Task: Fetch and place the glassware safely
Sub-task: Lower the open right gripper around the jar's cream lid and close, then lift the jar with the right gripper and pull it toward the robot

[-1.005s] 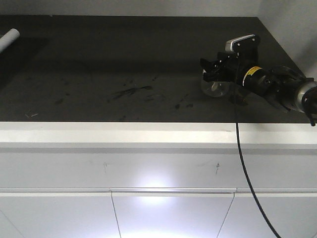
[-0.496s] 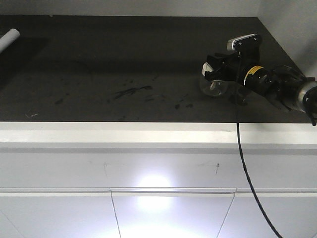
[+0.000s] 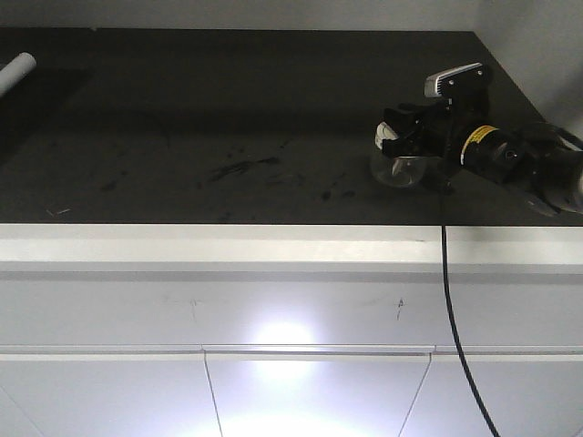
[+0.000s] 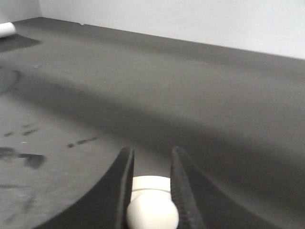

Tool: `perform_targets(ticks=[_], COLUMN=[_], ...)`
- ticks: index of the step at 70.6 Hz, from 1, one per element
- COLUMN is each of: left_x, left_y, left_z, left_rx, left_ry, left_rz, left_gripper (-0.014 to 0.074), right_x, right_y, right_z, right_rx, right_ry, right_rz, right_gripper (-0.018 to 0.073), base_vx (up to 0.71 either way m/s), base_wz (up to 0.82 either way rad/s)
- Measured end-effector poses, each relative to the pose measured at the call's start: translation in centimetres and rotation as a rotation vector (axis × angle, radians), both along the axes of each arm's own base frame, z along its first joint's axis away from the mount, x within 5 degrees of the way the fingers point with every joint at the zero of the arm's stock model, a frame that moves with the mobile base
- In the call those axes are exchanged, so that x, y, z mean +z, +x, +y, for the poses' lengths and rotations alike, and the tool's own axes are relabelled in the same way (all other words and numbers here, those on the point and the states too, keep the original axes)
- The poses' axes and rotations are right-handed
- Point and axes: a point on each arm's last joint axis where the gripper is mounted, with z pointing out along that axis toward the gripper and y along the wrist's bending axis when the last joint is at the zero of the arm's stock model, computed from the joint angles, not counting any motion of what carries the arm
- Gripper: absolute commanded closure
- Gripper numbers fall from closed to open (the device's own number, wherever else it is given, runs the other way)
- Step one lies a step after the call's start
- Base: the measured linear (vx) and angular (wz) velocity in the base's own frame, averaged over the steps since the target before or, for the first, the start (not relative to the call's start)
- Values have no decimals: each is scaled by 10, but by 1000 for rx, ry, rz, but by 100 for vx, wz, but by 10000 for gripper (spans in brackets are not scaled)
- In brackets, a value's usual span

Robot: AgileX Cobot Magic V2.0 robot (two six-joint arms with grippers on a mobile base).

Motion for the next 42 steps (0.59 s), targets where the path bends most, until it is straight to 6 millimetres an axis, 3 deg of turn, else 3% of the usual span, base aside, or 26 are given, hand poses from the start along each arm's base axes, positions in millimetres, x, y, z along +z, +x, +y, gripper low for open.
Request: perform_targets(ticks=[23,42], left_x=[0,0], left_y=[0,0], left_z=[0,0], left_rx=[0,0], left_ry=[0,0], left_rz=[0,0], left_gripper=[603,603], right_x=[60,73], right_y=[-75,-148], right_z=[2,8], right_rx=[36,96], right_ry=[19,21], right_rz=[-103,-137], right_gripper=[563,563], base_vx=[0,0], base_wz=[0,0])
